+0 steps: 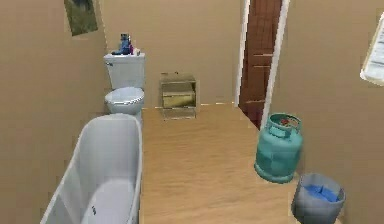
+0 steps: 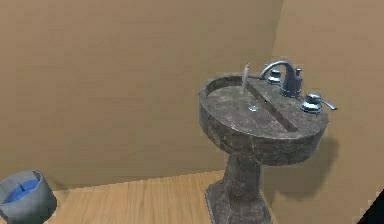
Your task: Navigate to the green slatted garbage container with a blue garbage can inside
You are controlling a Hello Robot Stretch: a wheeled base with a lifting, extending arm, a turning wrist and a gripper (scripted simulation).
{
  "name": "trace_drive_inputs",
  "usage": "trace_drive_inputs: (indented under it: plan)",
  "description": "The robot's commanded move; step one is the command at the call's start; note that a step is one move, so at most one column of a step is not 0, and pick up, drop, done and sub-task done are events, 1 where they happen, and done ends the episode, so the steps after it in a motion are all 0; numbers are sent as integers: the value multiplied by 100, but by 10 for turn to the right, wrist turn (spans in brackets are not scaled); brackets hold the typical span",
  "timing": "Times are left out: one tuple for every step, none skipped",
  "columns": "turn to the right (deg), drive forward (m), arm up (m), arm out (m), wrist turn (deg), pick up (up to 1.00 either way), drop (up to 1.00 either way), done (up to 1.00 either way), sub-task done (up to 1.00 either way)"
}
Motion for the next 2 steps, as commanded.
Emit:
trace_drive_inputs:
  plan:
    - [30,0,0,0,0,0,0,0,0]
    - [60,0,0,0,0,0,0,0,0]
